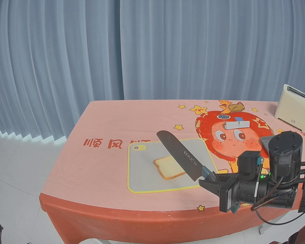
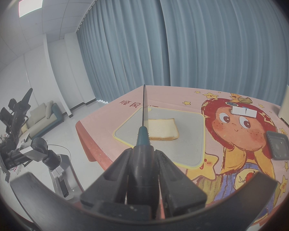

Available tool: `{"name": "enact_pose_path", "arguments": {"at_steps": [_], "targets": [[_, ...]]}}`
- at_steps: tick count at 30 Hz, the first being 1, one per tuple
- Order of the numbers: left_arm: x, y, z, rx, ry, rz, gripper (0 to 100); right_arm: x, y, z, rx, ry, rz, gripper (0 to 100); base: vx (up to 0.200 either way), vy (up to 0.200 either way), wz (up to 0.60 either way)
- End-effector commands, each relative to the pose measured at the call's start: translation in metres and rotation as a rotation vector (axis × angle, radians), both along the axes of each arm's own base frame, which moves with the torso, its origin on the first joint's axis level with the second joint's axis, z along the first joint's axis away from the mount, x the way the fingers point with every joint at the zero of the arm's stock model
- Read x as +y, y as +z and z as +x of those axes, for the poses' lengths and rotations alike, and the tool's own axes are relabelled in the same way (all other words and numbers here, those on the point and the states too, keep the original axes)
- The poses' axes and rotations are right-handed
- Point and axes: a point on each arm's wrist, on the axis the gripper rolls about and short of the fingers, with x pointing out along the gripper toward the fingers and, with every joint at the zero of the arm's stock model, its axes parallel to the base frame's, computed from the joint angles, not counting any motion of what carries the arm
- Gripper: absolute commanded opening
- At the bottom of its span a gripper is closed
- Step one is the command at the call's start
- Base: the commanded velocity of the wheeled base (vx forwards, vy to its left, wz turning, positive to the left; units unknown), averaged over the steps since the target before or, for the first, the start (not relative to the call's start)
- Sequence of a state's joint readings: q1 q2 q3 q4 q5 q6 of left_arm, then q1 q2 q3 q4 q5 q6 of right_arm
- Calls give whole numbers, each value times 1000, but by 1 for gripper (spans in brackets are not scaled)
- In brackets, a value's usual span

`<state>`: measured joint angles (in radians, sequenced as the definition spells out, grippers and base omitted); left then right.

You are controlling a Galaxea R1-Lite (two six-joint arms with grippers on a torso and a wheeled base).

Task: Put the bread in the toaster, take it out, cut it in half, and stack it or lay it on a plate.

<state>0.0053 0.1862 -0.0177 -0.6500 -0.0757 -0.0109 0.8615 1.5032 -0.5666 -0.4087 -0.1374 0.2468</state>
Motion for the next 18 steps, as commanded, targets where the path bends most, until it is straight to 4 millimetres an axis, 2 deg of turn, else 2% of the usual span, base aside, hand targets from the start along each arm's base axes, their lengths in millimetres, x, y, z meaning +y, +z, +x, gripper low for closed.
{"name": "enact_pose_path", "arguments": {"at_steps": [1, 2, 7, 8, 11, 18], "targets": [[0, 11, 36, 127, -27, 7, 0, 1, -1, -1, 3, 2, -5, 0, 0, 0, 0], [0, 11, 37, 130, -27, 7, 0, 0, -1, -1, 3, 0, -6, 0, 0, 0, 0], [-1, 29, 71, 112, -44, 13, 0, 1, -1, -1, -2, -7, -9, 0, 0, 0, 0], [-1, 29, 71, 112, -44, 13, 0, 1, -1, -1, -2, -7, -9, 0, 0, 0, 0], [-1, 35, 93, 103, -61, 21, 0, 1, -2, 0, 0, -7, -12, 0, 0, 0, 0], [-20, 35, 129, 188, -252, 47, 0, 5, -5, -8, 4, 21, -26, 0, 0, 0, 0]]}}
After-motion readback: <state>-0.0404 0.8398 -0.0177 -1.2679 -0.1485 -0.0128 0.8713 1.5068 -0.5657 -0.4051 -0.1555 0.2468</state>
